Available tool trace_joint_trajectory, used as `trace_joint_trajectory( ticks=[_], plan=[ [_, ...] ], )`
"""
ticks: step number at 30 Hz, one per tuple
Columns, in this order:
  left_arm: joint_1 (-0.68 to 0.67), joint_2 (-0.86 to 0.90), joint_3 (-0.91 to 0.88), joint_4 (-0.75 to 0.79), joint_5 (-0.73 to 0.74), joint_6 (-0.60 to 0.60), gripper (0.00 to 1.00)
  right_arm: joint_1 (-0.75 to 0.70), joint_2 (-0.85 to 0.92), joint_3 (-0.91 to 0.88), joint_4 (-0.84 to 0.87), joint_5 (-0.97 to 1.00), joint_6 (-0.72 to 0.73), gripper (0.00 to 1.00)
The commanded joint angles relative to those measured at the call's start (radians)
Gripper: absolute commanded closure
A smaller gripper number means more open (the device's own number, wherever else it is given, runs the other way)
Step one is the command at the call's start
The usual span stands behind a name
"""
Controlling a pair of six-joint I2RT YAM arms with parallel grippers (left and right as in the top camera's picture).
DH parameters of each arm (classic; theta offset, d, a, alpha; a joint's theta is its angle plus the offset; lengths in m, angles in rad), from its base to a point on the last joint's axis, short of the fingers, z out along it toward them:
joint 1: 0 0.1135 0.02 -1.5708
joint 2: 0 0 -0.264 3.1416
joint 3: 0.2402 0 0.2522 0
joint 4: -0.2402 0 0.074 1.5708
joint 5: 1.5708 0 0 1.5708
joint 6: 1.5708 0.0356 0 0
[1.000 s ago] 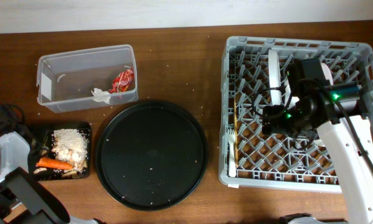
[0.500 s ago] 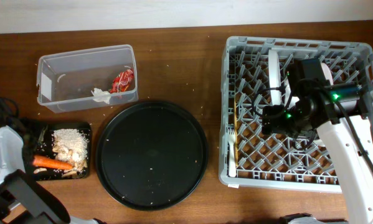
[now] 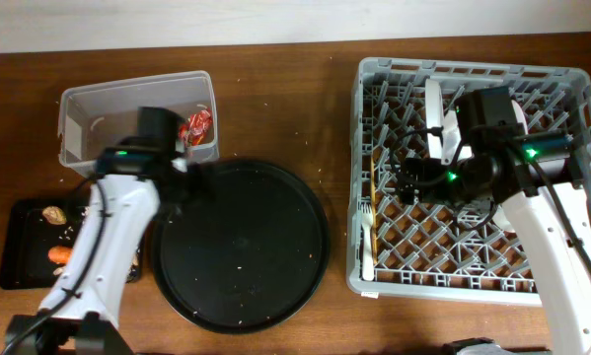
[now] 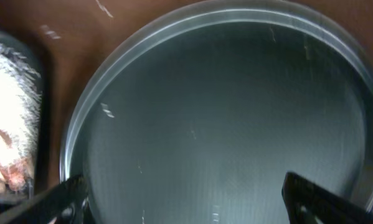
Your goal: Sort waste into correct bins and load items into the dishwasher rack
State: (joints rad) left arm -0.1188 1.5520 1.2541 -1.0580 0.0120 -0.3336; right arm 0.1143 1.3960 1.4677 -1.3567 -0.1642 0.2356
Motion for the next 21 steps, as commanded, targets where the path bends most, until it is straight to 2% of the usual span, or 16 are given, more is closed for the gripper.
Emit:
trace_joint_trajectory(
  ticks=[1, 5, 7, 14, 19, 21],
  plan=[
    [-0.101, -0.015, 0.080, -0.131, 0.000, 0.166, 0.01, -0.040, 0.004, -0.005, 0.019, -0.036, -0.037, 0.01],
    [-0.092, -0.019, 0.179, -0.360, -0.003, 0.224, 0.01, -0.121, 0.003, -0.004, -0.021, -0.035, -0.135, 0.02],
    [-0.049, -0.057, 0.196, -0.386, -0.003, 0.223, 0.01, -0.162, 0.002, -0.004, -0.075, -0.035, -0.173, 0.01],
    [0.045, -0.393, 0.177, -0.296, -0.011, 0.231, 0.01, -0.188, -0.105, -0.005, -0.095, -0.016, -0.206, 0.01],
    [0.044, -0.735, 0.073, -0.161, -0.066, 0.231, 0.01, -0.188, -0.314, -0.012, -0.016, -0.011, -0.206, 0.02],
    [0.044, -0.910, -0.030, -0.104, -0.110, 0.231, 0.01, -0.188, -0.446, -0.059, 0.035, 0.004, -0.206, 0.02]
  ],
)
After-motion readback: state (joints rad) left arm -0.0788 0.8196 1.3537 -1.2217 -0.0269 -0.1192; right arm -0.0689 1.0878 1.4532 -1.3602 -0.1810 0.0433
